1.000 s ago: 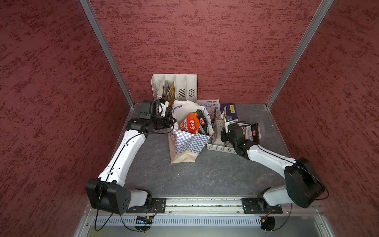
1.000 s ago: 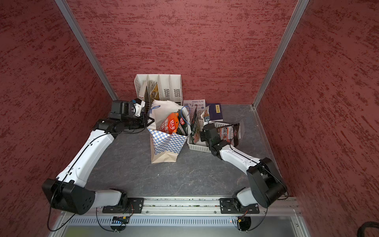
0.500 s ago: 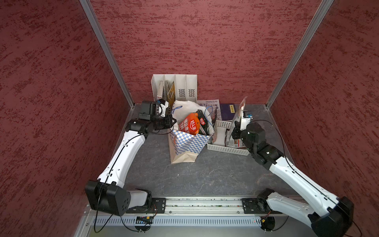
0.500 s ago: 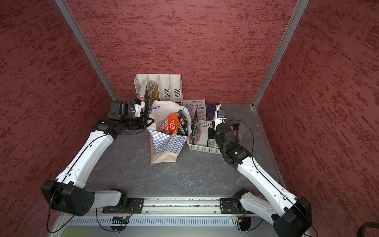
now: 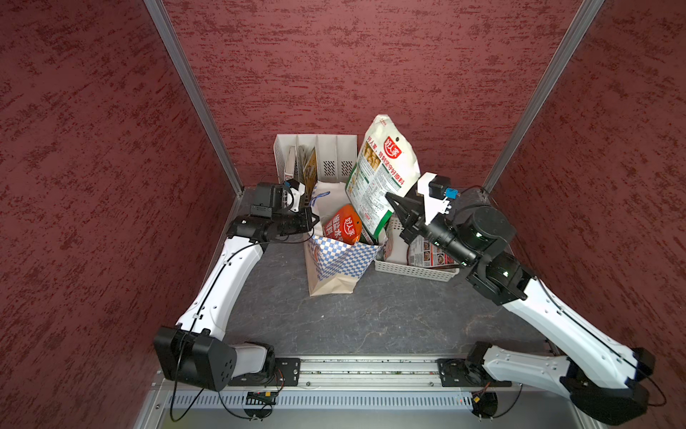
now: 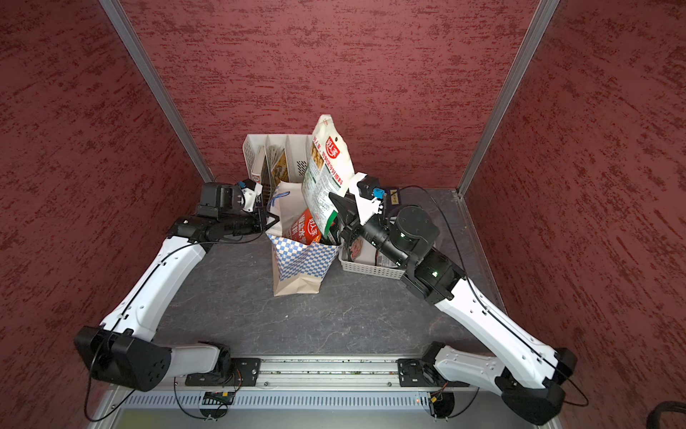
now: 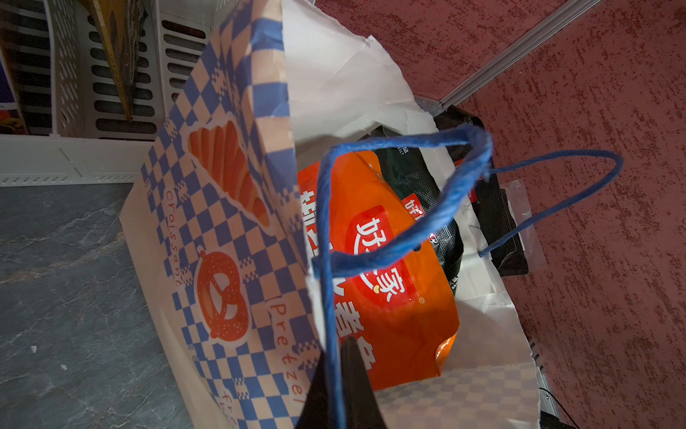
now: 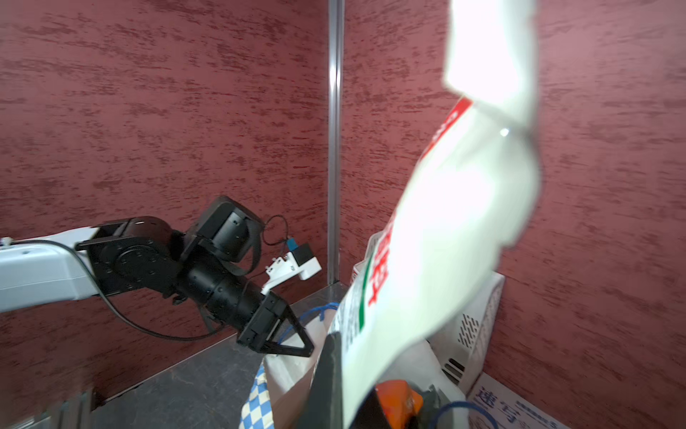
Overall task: Place the condiment packets inside the bag
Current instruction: Place the condiment packet in the paper bag.
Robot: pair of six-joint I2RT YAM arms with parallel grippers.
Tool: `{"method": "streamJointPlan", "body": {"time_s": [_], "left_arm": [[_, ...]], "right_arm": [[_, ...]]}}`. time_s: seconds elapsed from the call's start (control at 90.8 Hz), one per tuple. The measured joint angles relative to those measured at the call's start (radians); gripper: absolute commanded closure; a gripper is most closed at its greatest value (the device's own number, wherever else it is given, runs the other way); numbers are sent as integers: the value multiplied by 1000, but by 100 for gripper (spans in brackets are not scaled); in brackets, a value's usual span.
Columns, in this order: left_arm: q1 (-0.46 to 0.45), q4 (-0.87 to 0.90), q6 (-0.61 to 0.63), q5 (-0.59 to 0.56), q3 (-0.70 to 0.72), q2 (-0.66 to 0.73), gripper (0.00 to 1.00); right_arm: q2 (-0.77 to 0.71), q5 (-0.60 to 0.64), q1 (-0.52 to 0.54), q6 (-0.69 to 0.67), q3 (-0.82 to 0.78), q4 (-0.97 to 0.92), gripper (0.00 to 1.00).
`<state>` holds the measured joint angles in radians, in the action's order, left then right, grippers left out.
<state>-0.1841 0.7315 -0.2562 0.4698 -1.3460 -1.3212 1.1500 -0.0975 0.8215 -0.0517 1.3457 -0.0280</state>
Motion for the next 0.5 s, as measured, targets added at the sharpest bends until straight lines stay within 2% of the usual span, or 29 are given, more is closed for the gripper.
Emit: {"method": "streamJointPlan", "body": {"time_s": [0.264, 0.496], "left_arm": [[0, 0, 0, 0, 0, 0, 100], [0, 0, 0, 0, 0, 1, 100]], "right_arm": [[243, -42, 2, 33, 105, 15, 100], [311, -40, 0, 38, 106, -42, 100]]}}
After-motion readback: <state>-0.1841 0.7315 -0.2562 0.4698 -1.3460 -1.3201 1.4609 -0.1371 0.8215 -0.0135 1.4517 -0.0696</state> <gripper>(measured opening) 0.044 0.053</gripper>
